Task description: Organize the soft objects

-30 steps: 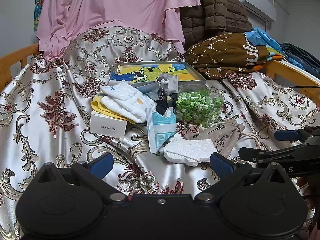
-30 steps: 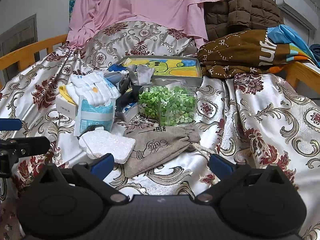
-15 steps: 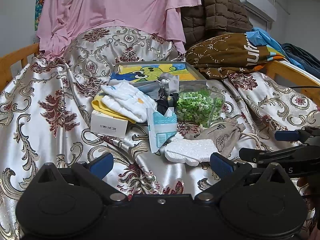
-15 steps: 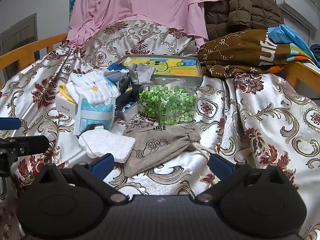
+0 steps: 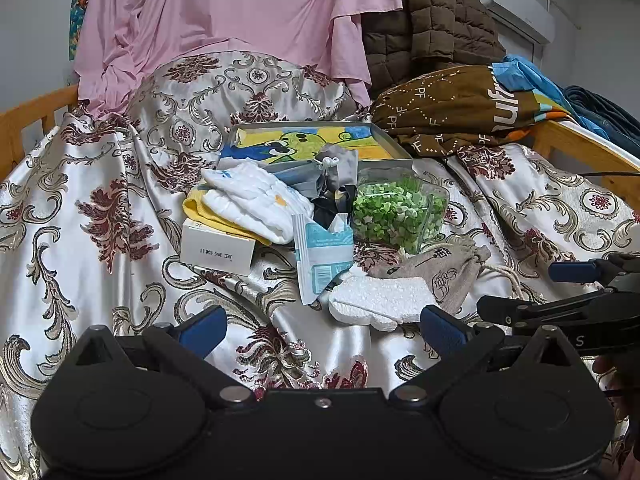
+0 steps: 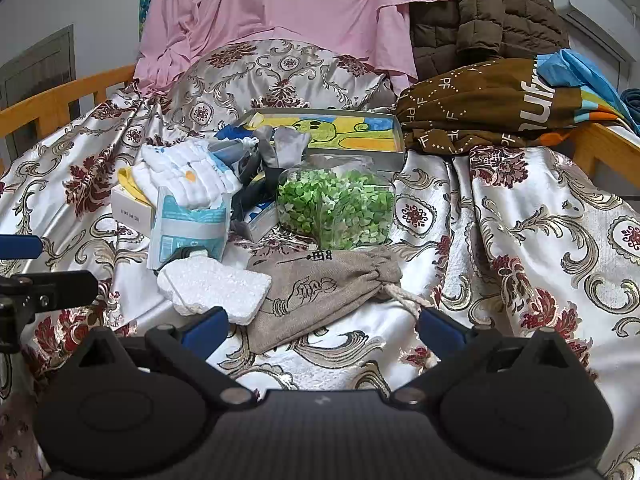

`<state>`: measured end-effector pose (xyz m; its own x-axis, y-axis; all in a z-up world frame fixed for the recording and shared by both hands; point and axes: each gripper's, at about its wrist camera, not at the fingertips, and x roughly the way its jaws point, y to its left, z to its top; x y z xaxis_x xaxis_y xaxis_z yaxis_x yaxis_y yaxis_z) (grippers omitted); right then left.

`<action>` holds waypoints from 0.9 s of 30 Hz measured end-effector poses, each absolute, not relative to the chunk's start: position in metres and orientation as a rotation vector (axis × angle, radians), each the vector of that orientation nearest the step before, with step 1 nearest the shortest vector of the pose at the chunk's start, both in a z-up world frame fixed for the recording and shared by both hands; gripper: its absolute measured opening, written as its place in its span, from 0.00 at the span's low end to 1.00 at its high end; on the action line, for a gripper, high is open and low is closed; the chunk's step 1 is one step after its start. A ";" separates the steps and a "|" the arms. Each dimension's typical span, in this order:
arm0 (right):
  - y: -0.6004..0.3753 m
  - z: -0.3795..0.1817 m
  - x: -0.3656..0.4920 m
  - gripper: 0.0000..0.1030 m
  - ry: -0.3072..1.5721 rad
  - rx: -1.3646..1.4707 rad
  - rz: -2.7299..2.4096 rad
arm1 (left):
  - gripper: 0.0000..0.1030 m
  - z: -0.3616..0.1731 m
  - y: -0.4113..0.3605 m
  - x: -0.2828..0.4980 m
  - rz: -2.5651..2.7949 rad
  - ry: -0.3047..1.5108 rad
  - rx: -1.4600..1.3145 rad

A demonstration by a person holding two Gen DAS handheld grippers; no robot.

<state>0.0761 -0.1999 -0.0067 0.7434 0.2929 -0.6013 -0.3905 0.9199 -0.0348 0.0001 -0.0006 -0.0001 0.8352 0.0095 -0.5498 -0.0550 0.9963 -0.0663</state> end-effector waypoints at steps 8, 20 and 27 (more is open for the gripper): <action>-0.200 -0.007 0.076 1.00 0.630 -0.163 0.376 | 0.99 0.000 -0.001 0.000 0.034 0.583 -0.082; -0.200 -0.007 0.076 1.00 0.633 -0.166 0.373 | 0.99 0.000 0.000 0.000 0.034 0.584 -0.082; -0.199 -0.011 0.076 1.00 0.646 -0.173 0.364 | 0.99 0.000 -0.001 0.000 0.034 0.584 -0.082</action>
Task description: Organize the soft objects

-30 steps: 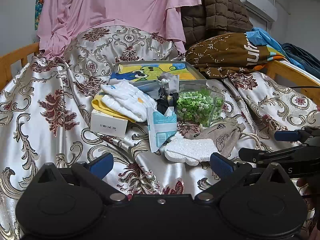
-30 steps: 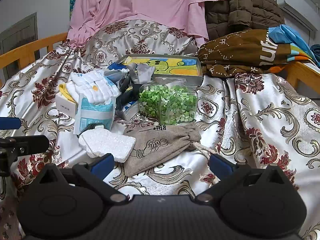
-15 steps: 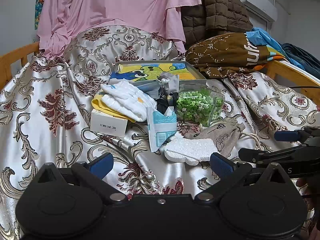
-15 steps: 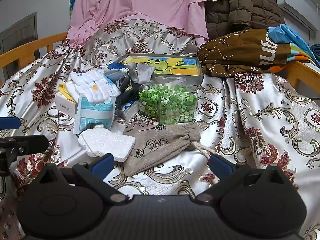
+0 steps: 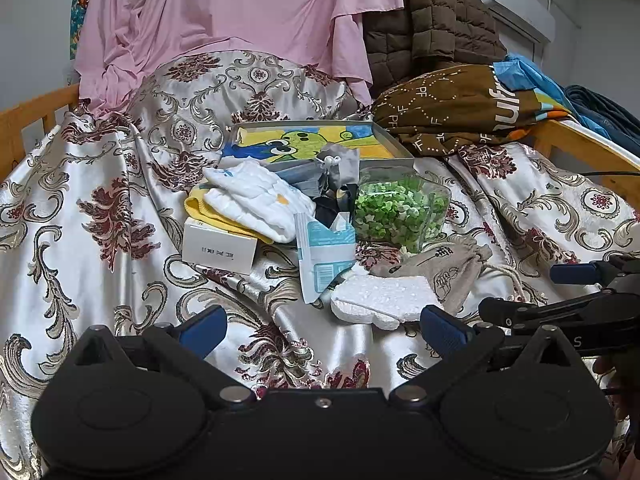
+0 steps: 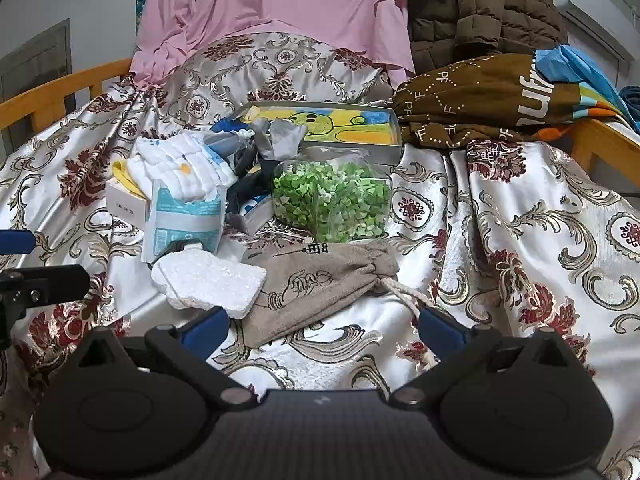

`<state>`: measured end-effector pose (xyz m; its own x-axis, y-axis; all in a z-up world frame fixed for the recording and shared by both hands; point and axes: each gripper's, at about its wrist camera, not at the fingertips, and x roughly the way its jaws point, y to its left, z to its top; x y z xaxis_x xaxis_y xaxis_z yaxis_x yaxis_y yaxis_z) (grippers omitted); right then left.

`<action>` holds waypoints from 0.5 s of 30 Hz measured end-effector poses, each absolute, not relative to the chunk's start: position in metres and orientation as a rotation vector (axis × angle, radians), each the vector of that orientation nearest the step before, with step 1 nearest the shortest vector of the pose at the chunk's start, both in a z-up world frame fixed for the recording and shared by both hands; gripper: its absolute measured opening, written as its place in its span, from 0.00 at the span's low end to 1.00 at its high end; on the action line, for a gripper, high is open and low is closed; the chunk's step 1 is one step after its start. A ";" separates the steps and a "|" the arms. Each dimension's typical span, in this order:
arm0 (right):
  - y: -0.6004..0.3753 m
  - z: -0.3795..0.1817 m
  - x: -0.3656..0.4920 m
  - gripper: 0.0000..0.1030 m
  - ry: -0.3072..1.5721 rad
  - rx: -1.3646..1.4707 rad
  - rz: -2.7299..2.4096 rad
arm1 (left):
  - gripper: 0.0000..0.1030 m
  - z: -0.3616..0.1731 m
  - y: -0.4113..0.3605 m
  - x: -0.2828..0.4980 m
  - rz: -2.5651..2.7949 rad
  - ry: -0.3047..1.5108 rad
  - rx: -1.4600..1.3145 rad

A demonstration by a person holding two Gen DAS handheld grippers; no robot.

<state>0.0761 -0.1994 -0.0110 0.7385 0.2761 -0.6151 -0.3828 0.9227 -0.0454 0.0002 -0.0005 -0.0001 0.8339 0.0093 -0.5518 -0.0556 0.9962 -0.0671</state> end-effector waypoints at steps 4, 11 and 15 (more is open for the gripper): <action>-0.199 -0.010 0.076 1.00 0.649 -0.176 0.364 | 0.99 0.000 0.000 0.001 0.036 0.584 -0.081; -0.202 -0.007 0.083 1.00 0.638 -0.201 0.319 | 0.99 -0.001 0.001 0.007 -0.006 0.586 -0.004; -0.214 -0.008 0.097 1.00 0.641 -0.195 0.277 | 0.99 -0.007 0.000 0.024 -0.083 0.592 0.060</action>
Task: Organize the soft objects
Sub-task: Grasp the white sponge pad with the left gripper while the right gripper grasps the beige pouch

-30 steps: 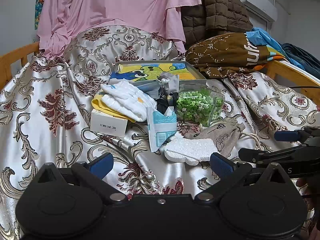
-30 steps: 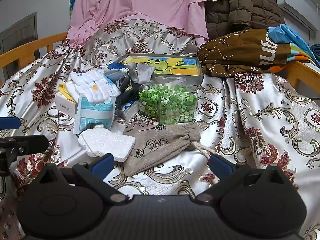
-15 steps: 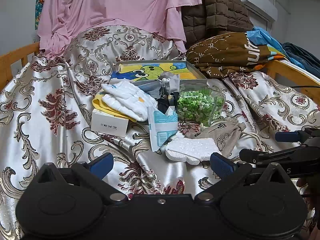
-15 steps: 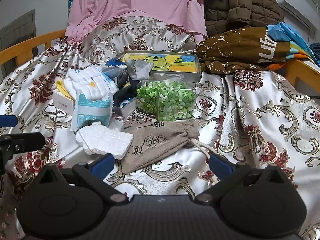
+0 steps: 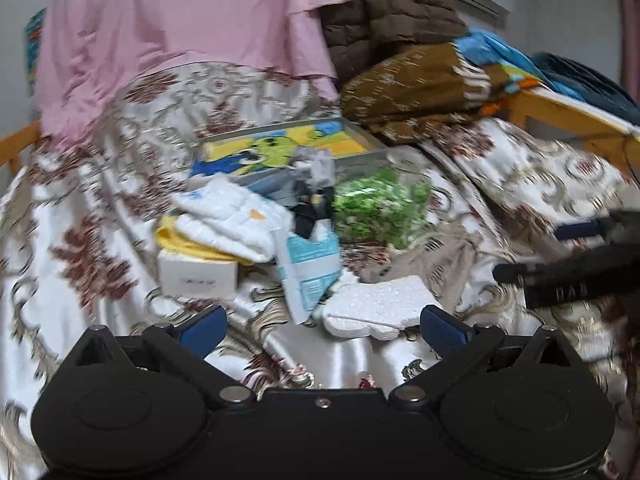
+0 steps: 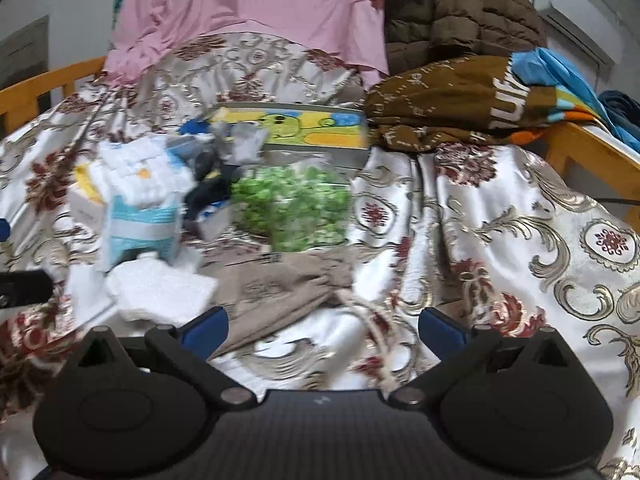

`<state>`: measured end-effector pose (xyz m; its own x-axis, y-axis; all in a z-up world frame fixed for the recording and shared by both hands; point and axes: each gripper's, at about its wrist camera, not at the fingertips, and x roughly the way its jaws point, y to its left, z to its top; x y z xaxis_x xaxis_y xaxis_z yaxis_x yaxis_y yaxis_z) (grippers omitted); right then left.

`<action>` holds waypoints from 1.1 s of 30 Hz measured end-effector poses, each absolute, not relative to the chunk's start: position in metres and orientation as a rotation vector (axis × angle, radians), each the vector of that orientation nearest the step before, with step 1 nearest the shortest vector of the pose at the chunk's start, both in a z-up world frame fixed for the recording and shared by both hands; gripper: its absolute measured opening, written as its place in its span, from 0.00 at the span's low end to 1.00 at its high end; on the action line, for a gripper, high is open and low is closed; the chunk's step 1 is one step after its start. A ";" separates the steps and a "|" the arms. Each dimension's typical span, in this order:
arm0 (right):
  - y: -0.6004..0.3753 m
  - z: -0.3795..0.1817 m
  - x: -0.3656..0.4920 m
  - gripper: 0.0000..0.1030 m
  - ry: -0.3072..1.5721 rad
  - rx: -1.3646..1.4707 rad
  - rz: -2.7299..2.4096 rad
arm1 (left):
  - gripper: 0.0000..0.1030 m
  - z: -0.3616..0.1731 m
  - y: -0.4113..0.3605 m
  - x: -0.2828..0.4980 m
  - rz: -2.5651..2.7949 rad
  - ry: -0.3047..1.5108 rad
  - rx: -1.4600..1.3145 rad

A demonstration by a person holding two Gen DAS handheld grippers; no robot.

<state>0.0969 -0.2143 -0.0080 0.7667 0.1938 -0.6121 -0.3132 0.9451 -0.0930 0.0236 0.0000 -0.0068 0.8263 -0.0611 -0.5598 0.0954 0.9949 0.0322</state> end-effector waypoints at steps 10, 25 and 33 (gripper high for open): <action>-0.230 -0.022 0.135 1.00 0.636 -0.171 0.367 | 0.99 -0.021 -0.024 0.066 -0.312 0.641 0.266; -0.219 -0.062 0.180 0.87 0.648 -0.137 0.522 | 0.93 -0.052 -0.058 0.130 -0.617 0.831 0.570; -0.219 -0.061 0.175 0.67 0.645 -0.141 0.539 | 0.63 -0.059 -0.057 0.131 -0.578 0.850 0.623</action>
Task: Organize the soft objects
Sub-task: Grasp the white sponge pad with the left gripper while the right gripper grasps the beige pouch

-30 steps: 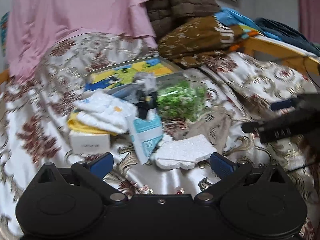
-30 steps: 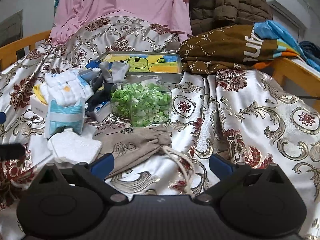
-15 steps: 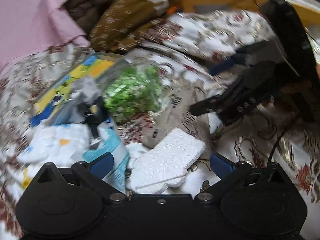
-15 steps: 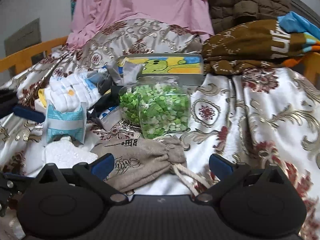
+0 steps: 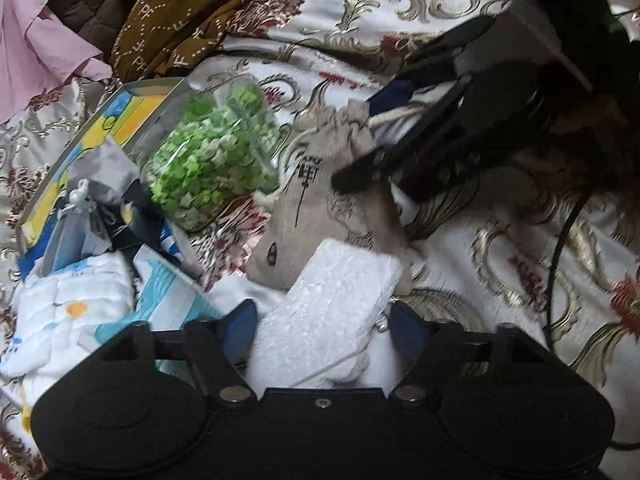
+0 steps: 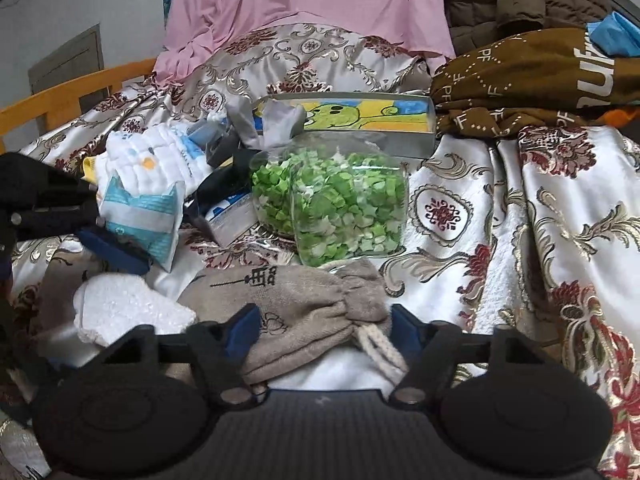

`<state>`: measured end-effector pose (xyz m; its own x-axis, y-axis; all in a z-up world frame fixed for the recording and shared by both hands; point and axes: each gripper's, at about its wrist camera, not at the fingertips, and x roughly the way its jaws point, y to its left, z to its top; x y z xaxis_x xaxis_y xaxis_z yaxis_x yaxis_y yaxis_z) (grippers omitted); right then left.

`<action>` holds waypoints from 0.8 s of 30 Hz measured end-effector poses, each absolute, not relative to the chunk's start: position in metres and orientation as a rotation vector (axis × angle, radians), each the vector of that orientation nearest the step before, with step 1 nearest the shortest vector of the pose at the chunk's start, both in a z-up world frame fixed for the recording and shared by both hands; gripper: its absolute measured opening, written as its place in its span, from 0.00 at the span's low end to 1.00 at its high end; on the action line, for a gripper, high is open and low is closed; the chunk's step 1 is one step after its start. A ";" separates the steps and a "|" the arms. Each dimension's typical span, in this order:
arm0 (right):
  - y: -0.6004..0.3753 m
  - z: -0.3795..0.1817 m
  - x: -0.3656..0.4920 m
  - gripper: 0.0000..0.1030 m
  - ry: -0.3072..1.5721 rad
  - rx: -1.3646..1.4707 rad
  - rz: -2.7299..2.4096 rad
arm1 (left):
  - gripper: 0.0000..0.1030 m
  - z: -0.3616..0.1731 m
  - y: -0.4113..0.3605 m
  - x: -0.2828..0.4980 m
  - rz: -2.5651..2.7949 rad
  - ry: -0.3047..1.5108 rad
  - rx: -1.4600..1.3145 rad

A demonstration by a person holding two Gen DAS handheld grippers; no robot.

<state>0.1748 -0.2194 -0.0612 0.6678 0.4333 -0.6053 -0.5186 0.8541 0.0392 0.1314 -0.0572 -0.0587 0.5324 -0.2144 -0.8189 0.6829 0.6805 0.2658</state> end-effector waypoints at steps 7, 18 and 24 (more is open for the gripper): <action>-0.221 -0.055 0.170 0.56 0.614 -0.154 0.526 | 0.43 -0.045 -0.040 0.124 -0.497 0.823 0.531; -0.214 -0.032 0.147 0.45 0.518 -0.220 0.517 | 0.16 -0.012 -0.007 0.097 -0.423 0.712 0.237; -0.214 -0.005 0.129 0.44 0.405 -0.259 0.482 | 0.14 0.009 0.009 0.093 -0.392 0.658 0.075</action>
